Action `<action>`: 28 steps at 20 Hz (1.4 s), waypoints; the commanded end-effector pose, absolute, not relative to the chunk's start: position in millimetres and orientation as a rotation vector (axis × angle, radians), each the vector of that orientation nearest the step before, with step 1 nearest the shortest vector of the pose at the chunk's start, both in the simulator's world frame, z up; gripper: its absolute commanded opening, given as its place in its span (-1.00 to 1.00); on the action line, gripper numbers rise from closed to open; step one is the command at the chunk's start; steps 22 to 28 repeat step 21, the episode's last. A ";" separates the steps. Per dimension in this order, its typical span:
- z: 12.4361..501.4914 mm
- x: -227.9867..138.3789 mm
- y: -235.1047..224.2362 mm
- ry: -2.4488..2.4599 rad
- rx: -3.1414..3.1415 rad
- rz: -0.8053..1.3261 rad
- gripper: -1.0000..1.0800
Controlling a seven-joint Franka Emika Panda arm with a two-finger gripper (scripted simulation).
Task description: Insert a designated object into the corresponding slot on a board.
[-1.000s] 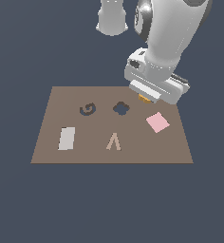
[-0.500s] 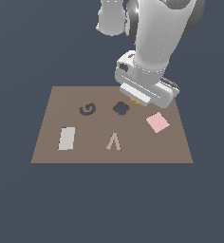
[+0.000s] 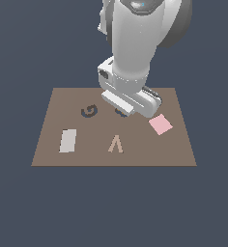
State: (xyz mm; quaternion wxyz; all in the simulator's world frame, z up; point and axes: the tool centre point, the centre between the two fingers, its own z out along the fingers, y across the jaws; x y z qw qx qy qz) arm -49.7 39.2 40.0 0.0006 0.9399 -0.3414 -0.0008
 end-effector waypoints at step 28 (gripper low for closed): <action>30.4 -45.9 35.0 -1.072 2.952 -0.003 0.92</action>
